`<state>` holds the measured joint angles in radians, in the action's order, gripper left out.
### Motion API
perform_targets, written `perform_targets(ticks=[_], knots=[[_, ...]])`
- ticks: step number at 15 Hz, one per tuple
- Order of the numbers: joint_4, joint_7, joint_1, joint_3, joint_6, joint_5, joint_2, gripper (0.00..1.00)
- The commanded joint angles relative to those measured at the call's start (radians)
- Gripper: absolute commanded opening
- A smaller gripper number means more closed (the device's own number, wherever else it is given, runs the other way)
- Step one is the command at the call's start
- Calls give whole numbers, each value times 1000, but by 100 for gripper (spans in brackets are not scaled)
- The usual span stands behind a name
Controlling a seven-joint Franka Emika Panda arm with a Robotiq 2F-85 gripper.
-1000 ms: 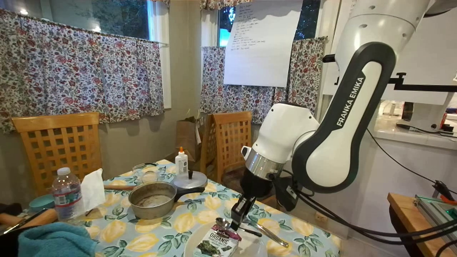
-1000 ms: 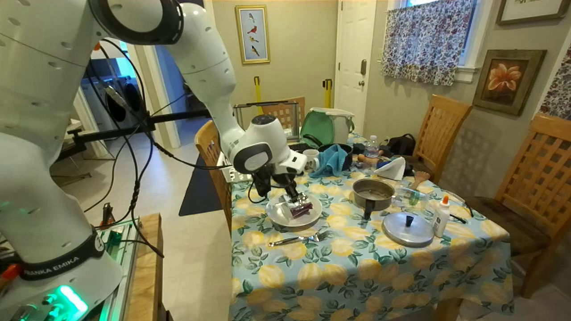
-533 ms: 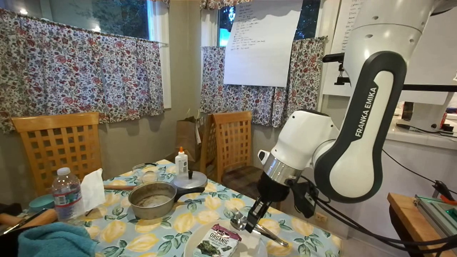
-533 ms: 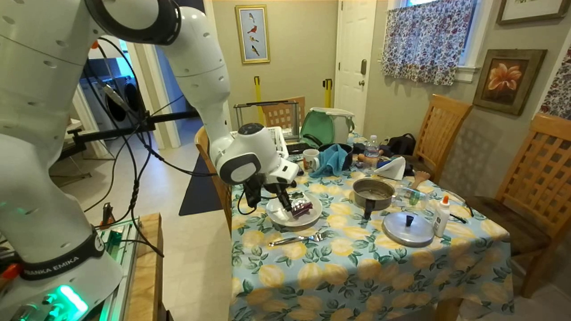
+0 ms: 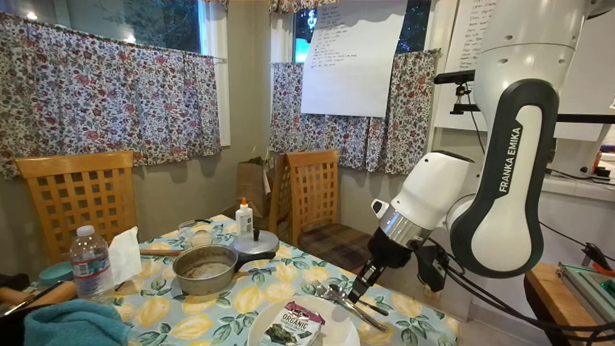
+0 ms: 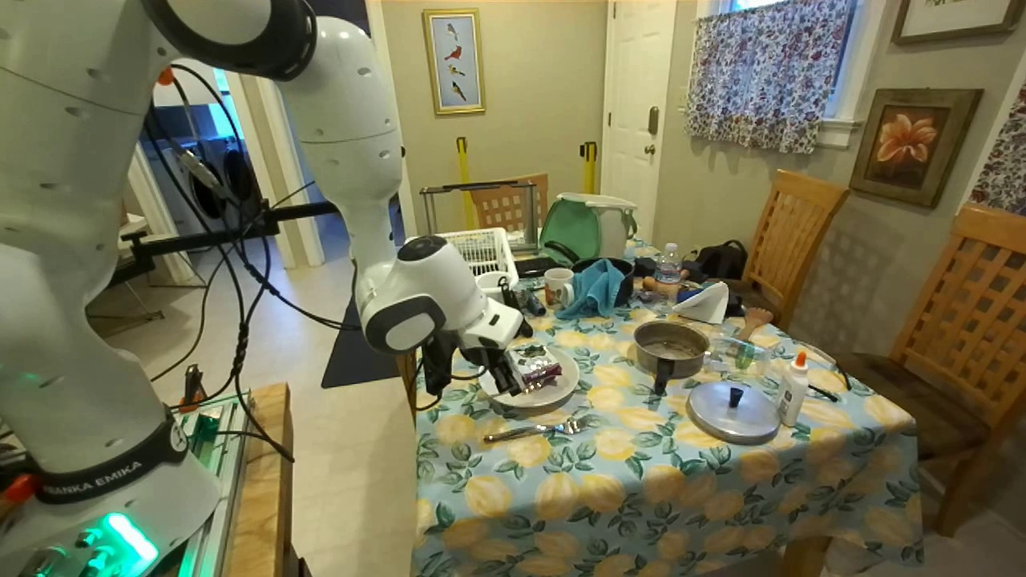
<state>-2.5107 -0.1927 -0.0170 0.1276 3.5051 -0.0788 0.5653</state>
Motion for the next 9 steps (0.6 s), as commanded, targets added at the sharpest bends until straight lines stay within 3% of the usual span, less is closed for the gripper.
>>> perform_targets(ticks=[1,9], knots=[[-56,-6,-46,10,20,15,-42,2],[-39,2,-135,28,0,69,-23,2]])
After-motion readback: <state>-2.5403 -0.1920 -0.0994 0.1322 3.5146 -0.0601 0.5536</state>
